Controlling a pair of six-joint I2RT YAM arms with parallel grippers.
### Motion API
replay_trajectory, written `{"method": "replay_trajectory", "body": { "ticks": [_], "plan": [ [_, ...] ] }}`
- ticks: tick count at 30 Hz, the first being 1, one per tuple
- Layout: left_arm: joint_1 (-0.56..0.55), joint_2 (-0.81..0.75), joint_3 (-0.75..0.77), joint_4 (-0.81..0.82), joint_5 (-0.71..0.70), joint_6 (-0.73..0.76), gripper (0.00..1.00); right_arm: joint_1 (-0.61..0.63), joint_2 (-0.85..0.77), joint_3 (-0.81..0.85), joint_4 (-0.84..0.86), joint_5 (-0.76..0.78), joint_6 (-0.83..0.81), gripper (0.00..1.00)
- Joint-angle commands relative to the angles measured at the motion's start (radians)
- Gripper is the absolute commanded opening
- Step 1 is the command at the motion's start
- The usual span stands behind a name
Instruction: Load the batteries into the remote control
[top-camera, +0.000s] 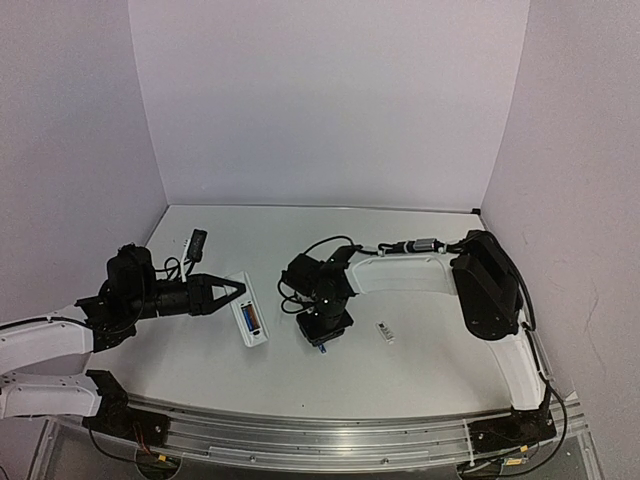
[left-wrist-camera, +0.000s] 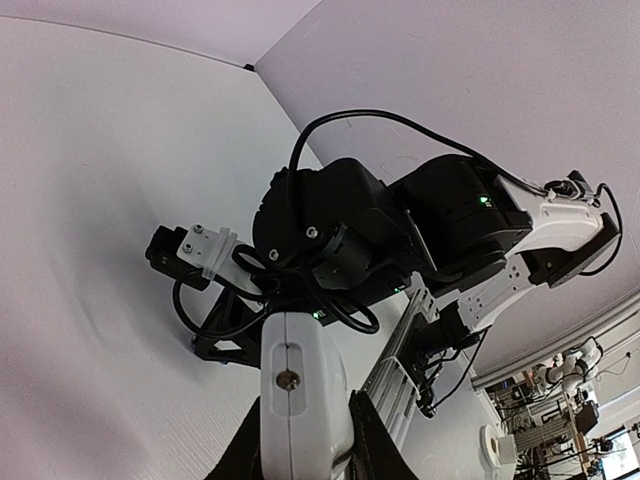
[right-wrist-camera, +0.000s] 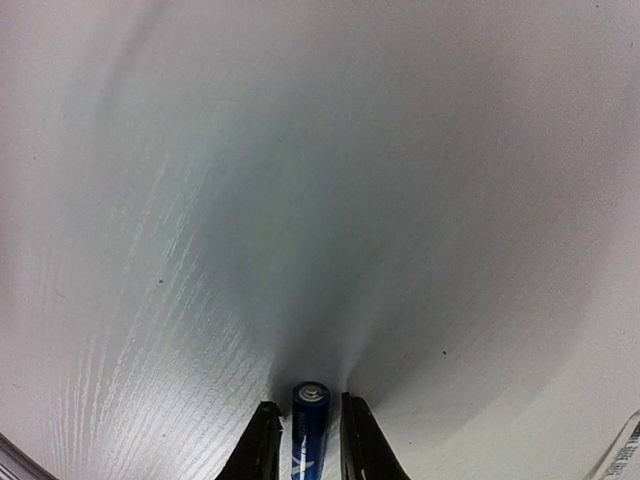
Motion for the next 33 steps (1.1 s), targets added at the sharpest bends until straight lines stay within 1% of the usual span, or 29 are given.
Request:
{"method": "replay_trajectory", "body": {
  "ticks": [1, 5, 6, 10, 15, 19, 22, 25, 30, 33],
  "plan": [
    [0.000, -0.008, 0.000, 0.056, -0.016, -0.013, 0.00, 0.002, 0.023, 0.024, -0.034, -0.015, 0.013, 0.15],
    [0.000, -0.005, -0.006, 0.059, -0.036, -0.031, 0.00, 0.001, 0.029, 0.035, -0.034, -0.003, 0.019, 0.01],
    [0.001, -0.004, -0.009, 0.060, -0.047, -0.040, 0.00, 0.001, 0.024, 0.037, -0.034, 0.002, 0.018, 0.00],
    [0.000, 0.011, -0.025, 0.087, -0.080, -0.093, 0.00, 0.002, -0.034, 0.033, -0.033, 0.044, 0.007, 0.00],
    [0.001, 0.070, -0.045, 0.201, -0.083, -0.164, 0.00, 0.001, -0.174, 0.009, -0.005, 0.089, -0.019, 0.00],
    [0.001, 0.138, -0.035, 0.301, -0.076, -0.203, 0.00, 0.001, -0.318, -0.078, 0.122, 0.089, -0.044, 0.00],
    [0.002, 0.186, -0.019, 0.359, -0.075, -0.246, 0.00, 0.001, -0.424, -0.147, 0.269, 0.035, -0.062, 0.00],
    [0.004, 0.214, -0.015, 0.431, -0.069, -0.293, 0.00, 0.003, -0.498, -0.206, 0.414, -0.044, -0.065, 0.00],
    [0.004, 0.246, 0.013, 0.492, -0.049, -0.336, 0.00, 0.014, -0.536, -0.237, 0.600, -0.176, -0.041, 0.00],
    [0.004, 0.255, 0.023, 0.521, -0.039, -0.358, 0.00, 0.030, -0.521, -0.220, 0.647, -0.232, -0.048, 0.00]
  ]
}}
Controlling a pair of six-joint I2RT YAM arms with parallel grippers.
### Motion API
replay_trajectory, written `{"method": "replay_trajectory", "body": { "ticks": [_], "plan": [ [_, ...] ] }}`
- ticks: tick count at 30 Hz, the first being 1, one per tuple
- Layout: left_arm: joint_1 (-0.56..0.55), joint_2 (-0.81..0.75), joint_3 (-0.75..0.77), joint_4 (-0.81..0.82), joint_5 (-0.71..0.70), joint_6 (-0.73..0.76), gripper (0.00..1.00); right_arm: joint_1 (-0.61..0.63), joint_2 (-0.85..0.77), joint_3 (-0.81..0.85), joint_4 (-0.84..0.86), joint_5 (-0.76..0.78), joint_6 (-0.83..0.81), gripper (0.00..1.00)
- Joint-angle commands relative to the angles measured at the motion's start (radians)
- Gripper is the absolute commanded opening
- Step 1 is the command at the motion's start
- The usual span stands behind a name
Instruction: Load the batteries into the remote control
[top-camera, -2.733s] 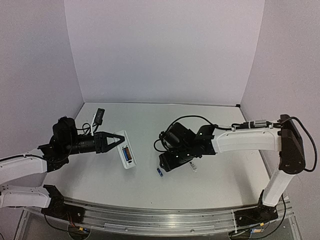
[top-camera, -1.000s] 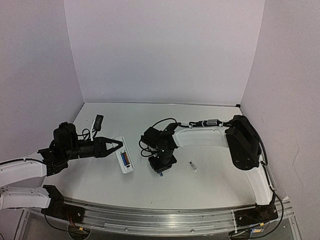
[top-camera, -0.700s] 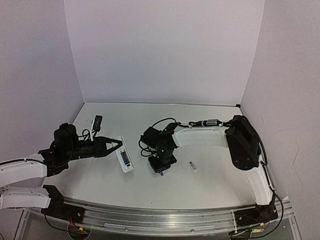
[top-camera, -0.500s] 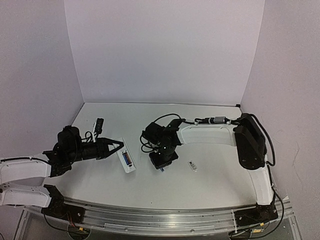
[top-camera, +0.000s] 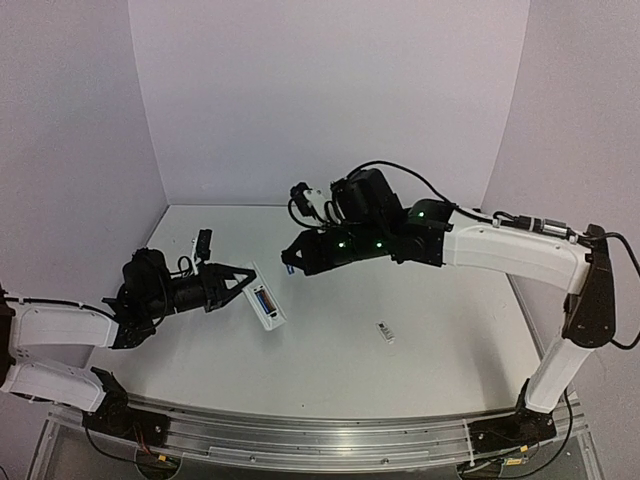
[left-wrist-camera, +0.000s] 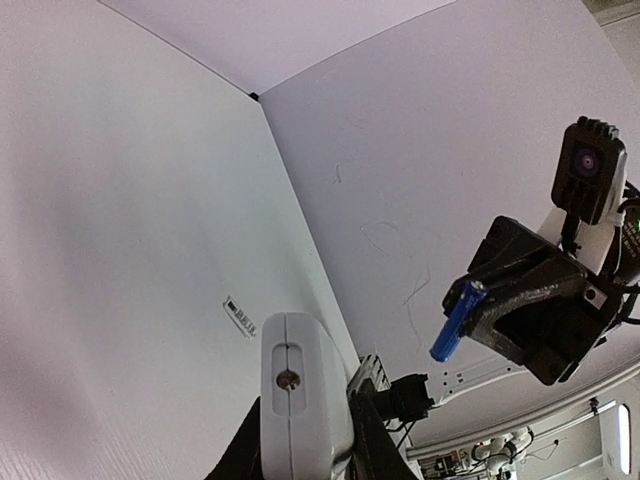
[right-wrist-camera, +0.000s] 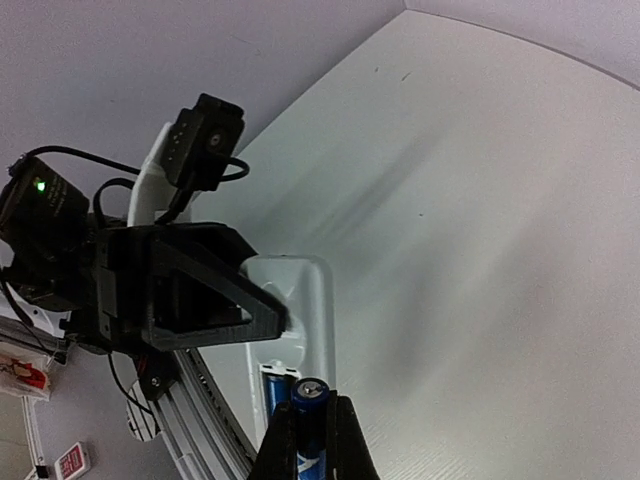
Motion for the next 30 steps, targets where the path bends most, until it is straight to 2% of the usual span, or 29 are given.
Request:
{"method": "replay_trajectory", "body": {
  "ticks": [1, 10, 18, 30],
  "plan": [
    [0.004, 0.013, 0.065, 0.135, 0.027, -0.055, 0.00, 0.029, 0.022, 0.005, 0.162, -0.140, -0.014, 0.00],
    [0.004, 0.018, 0.081, 0.161, 0.034, -0.075, 0.00, 0.049, 0.081, 0.037, 0.181, -0.131, -0.057, 0.00],
    [0.004, 0.011, 0.053, 0.230, 0.038, -0.100, 0.00, 0.049, 0.090, 0.021, 0.180, -0.084, -0.109, 0.00],
    [0.004, 0.003, 0.047, 0.234, 0.050, -0.113, 0.00, 0.050, 0.091, 0.013, 0.172, -0.046, -0.204, 0.00]
  ]
}}
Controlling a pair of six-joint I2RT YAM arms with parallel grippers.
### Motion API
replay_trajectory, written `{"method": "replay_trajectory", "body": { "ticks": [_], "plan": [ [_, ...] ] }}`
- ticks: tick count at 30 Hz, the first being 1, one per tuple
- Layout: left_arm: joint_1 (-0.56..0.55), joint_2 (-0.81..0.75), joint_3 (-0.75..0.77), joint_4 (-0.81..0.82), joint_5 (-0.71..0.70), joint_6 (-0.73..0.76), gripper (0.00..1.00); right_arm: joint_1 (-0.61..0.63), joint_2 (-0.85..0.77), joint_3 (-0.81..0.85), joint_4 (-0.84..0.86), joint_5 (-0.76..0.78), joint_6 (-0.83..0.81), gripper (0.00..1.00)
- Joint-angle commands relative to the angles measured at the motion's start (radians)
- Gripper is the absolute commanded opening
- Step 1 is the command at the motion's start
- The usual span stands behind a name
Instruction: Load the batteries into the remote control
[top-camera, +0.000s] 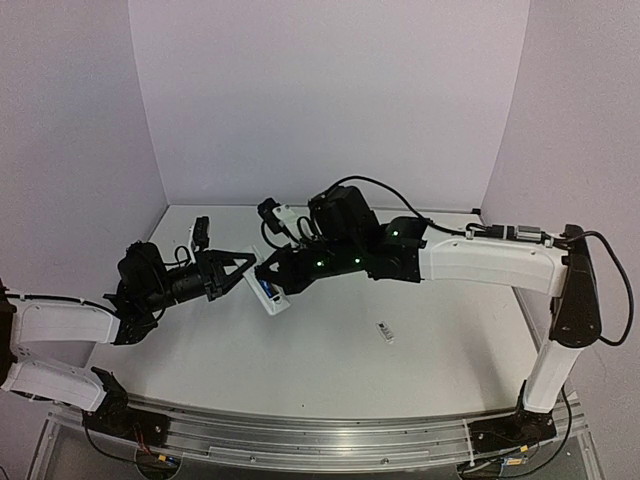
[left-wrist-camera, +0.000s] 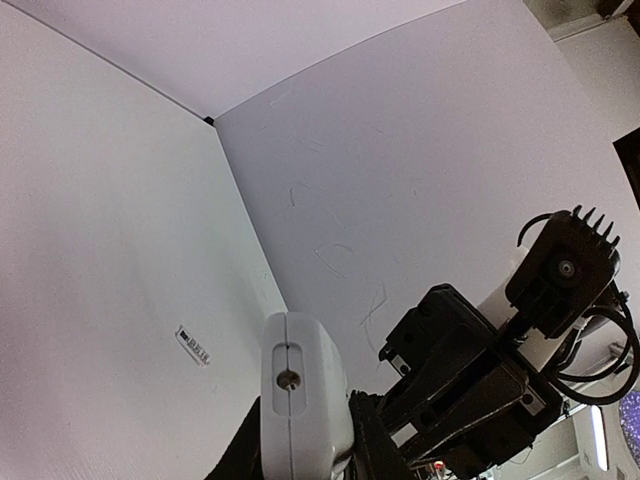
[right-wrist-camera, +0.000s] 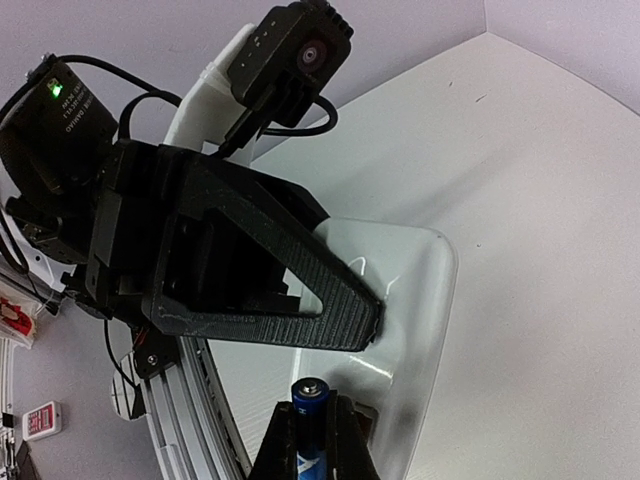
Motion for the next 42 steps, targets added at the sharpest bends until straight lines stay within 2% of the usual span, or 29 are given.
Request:
{"method": "replay_trajectory", "body": {
  "ticks": [1, 15, 23, 42],
  "plan": [
    [-0.001, -0.020, 0.013, 0.106, 0.031, -0.028, 0.00, -0.002, 0.004, 0.014, 0.013, 0.041, -0.055, 0.00],
    [-0.001, -0.029, 0.014, 0.093, 0.020, -0.029, 0.00, -0.002, 0.019, 0.021, 0.010, 0.027, -0.068, 0.00],
    [0.001, -0.020, -0.004, 0.153, 0.011, -0.053, 0.00, -0.002, 0.017, -0.034, 0.009, 0.026, -0.086, 0.00],
    [0.013, -0.050, -0.019, 0.176, -0.001, -0.091, 0.00, 0.006, -0.003, -0.116, 0.050, 0.003, -0.114, 0.00]
  ]
}}
